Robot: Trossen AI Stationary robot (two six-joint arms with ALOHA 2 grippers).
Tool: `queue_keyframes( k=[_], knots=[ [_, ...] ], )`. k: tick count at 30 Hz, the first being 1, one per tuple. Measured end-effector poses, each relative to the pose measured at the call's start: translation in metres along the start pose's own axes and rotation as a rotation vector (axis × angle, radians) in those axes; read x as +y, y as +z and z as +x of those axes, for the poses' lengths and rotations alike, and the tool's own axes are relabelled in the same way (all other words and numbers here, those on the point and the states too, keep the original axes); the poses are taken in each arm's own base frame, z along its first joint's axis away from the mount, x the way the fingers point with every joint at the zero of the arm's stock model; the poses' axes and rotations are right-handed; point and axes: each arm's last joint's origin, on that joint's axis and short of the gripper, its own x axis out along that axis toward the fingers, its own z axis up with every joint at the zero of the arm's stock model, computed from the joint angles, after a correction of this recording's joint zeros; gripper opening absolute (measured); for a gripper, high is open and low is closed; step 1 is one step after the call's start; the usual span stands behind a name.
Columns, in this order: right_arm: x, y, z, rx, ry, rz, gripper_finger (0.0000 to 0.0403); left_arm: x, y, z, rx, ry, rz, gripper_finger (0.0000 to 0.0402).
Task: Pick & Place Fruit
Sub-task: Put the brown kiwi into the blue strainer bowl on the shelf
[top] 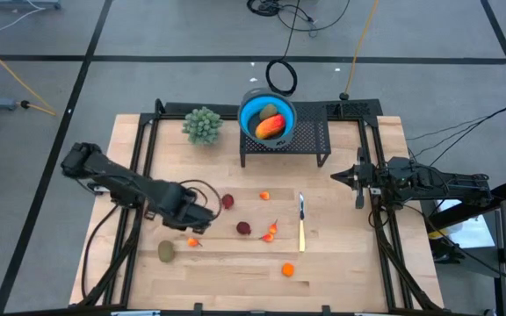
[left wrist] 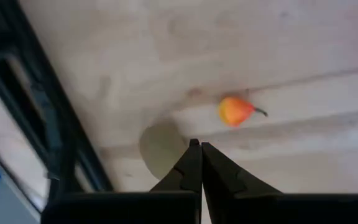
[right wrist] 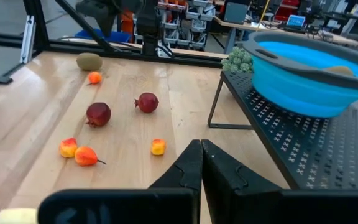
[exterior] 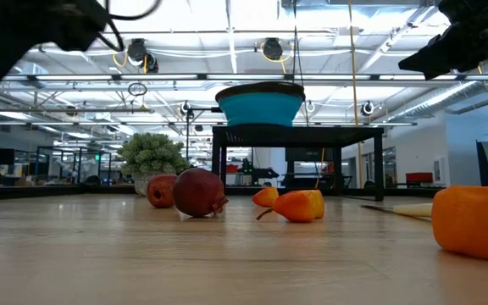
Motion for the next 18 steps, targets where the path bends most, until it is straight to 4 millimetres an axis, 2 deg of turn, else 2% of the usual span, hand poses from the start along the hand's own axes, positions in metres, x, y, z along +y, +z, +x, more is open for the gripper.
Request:
queue_keyframes(
  k=[6, 13, 18],
  knots=[
    [0.0, 0.0, 0.0, 0.0, 0.0, -0.028, 0.0, 0.027, -0.015, 0.018, 0.017, -0.161, -0.133, 0.0004],
    [0.0, 0.0, 0.0, 0.0, 0.0, -0.028, 0.0, 0.062, -0.036, 0.042, 0.061, -0.209, -0.279, 0.0009],
    [0.0, 0.0, 0.0, 0.0, 0.0, -0.027, 0.0, 0.071, -0.046, 0.055, 0.074, -0.212, -0.28, 0.0002]
  ],
)
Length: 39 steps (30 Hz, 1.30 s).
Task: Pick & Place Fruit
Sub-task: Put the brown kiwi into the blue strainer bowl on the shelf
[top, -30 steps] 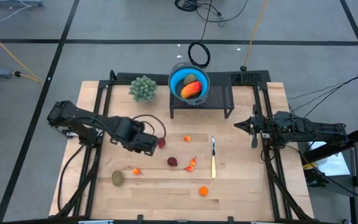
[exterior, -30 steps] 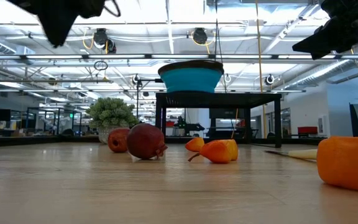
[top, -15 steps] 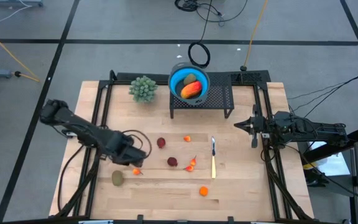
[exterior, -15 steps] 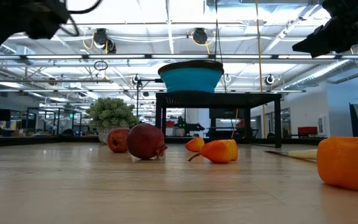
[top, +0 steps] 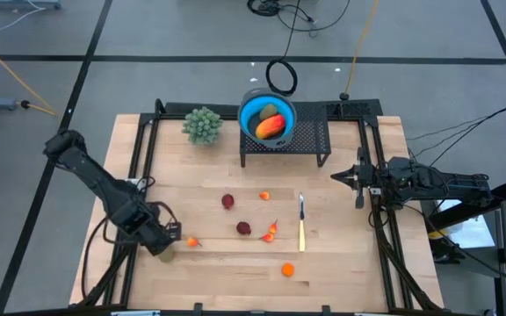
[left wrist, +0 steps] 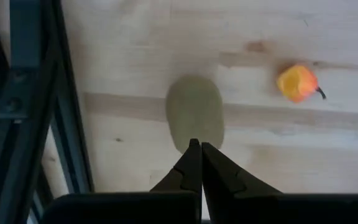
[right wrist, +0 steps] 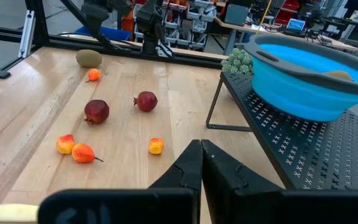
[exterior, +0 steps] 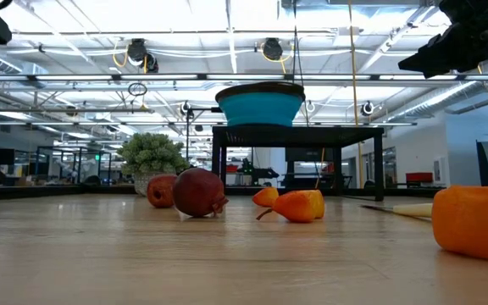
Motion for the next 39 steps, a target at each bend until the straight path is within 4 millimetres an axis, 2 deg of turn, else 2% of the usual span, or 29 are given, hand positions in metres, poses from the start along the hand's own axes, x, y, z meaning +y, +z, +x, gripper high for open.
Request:
queue_keyframes(
  k=[4, 8, 19, 25, 31, 39],
  knots=[
    [0.0, 0.0, 0.0, 0.0, 0.0, 0.0, 0.0, 0.001, -0.001, 0.006, -0.02, 0.008, 0.01, 0.0019],
    [0.0, 0.0, 0.0, 0.0, 0.0, 0.0, 0.0, 0.002, 0.001, 0.008, -0.034, 0.015, 0.006, 0.006],
    [0.0, 0.0, 0.0, 0.0, 0.0, 0.001, 0.0, 0.003, 0.004, 0.014, -0.054, 0.006, -0.004, 0.0239],
    [0.0, 0.0, 0.0, 0.0, 0.0, 0.001, 0.0, 0.0, 0.002, 0.018, -0.053, 0.001, -0.003, 0.0311],
    [0.0, 0.0, 0.0, 0.0, 0.0, 0.001, 0.0, -0.005, -0.003, 0.027, -0.045, 0.019, -0.005, 0.0342],
    [0.0, 0.0, 0.0, 0.0, 0.0, 0.001, 0.0, -0.012, -0.008, 0.044, -0.073, 0.067, -0.016, 0.0344]
  ],
)
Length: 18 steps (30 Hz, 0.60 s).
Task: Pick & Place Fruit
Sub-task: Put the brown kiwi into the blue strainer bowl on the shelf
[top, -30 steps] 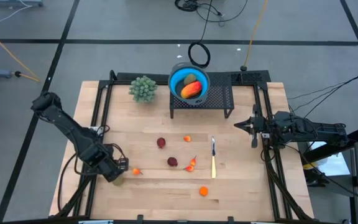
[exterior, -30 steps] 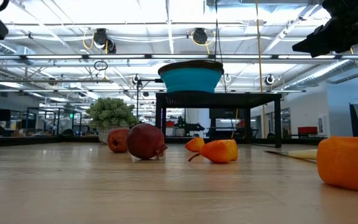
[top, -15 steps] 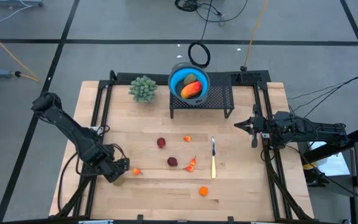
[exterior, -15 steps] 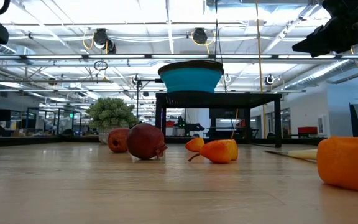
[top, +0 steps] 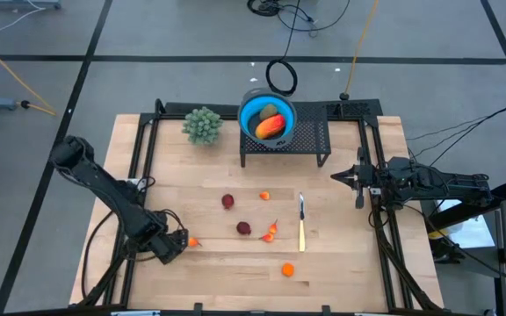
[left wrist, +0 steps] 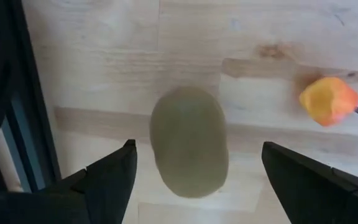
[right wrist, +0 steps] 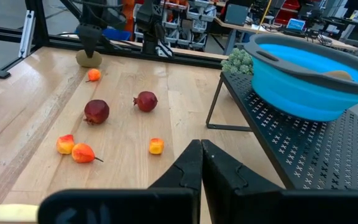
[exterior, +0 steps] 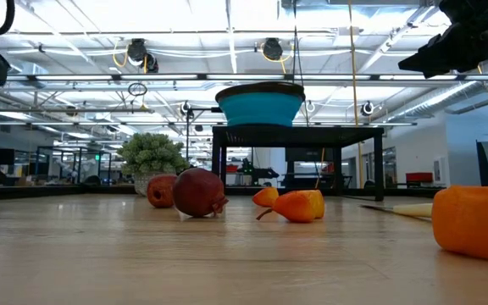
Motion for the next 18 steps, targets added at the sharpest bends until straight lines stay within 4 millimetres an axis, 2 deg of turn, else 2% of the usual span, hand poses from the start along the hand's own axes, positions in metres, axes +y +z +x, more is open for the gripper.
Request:
queue_keyframes(
  k=[18],
  knots=[
    [0.0, 0.0, 0.0, 0.0, 0.0, 0.0, 0.0, -0.01, -0.008, 0.033, -0.033, 0.13, -0.006, 0.0344]
  ],
)
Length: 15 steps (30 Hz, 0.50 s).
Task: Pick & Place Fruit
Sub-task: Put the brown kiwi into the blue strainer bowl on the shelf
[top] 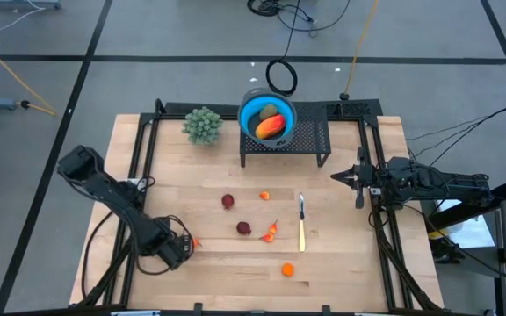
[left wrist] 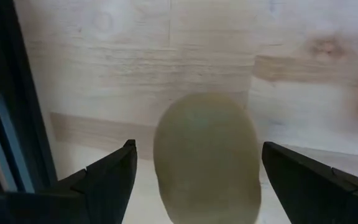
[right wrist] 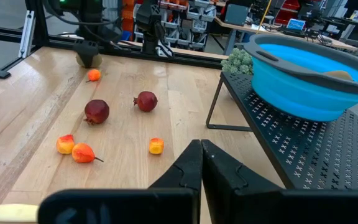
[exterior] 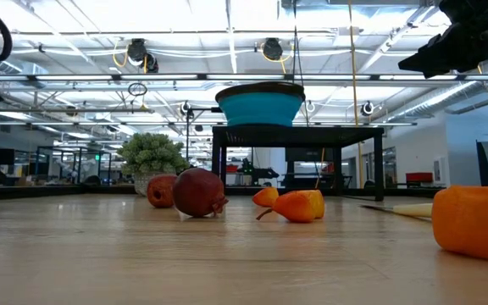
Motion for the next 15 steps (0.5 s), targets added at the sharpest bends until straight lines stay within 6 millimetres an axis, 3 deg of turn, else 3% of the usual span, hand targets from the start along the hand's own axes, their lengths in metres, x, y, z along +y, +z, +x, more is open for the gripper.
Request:
queue_keyframes(
  k=[8, 15],
  knots=[
    [0.0, 0.0, 0.0, 0.0, 0.0, 0.0, 0.0, -0.0023, -0.0002, 0.0064, -0.028, 0.017, -0.015, 0.0333],
    [0.0, 0.0, 0.0, 0.0, 0.0, 0.0, 0.0, -0.0031, -0.0004, 0.0072, -0.035, 0.012, -0.014, 0.0267]
  ],
)
